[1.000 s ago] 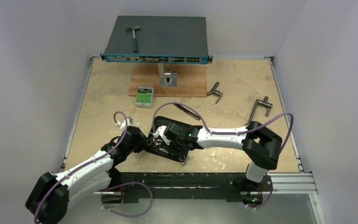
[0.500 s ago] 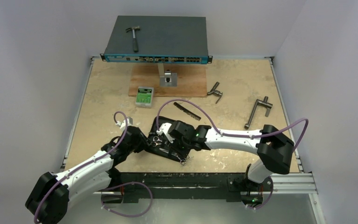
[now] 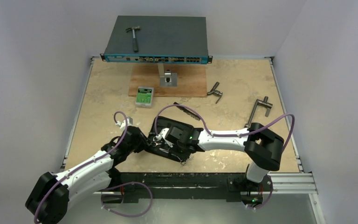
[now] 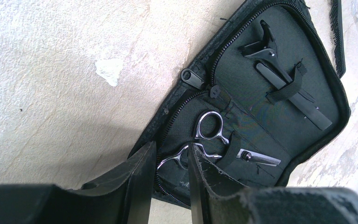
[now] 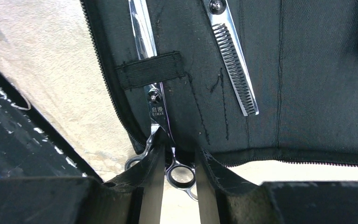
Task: Sort the hair-cutting tools
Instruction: Place the scissors in the hairdressing tool bag.
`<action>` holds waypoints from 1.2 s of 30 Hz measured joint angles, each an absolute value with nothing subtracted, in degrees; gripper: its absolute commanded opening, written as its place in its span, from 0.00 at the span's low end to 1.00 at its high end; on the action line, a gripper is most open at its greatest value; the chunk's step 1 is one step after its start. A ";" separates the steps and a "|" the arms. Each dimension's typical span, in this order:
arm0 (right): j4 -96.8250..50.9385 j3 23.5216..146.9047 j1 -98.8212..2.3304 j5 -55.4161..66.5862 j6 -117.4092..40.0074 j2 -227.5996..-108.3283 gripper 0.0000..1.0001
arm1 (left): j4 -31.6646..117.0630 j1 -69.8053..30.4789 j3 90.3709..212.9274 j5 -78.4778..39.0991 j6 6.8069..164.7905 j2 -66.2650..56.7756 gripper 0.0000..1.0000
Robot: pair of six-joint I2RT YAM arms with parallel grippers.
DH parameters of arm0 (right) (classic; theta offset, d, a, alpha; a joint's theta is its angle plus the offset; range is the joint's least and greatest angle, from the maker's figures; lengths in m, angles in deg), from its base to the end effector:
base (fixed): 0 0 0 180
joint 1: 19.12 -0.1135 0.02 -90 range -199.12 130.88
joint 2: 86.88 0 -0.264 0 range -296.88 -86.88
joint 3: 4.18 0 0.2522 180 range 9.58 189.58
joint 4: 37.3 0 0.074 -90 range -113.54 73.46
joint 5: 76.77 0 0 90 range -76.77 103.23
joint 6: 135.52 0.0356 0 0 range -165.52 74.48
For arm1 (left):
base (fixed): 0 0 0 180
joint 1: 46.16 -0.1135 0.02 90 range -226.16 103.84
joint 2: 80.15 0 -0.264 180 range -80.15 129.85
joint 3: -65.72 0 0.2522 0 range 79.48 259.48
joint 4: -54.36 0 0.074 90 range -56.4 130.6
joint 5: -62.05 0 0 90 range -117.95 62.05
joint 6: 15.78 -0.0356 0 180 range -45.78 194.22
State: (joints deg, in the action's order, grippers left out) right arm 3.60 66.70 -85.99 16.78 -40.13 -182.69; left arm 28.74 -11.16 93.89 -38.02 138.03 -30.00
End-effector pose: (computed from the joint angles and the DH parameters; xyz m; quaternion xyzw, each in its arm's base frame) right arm 0.1278 0.2937 0.1699 -0.4940 0.8434 0.0989 0.1869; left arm 0.1332 -0.0857 0.1413 -0.2618 0.8916 -0.2203 0.2965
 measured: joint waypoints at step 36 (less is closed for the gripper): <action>6.96 70.22 -91.61 19.75 -51.01 -186.17 0.00 | 29.79 -11.18 94.38 -37.19 135.47 -28.73 0.25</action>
State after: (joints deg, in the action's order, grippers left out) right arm 6.96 70.22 -91.61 19.75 -51.01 -186.17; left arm 29.79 -11.18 94.38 -37.19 135.47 -28.73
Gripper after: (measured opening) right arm 0.015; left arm 0.259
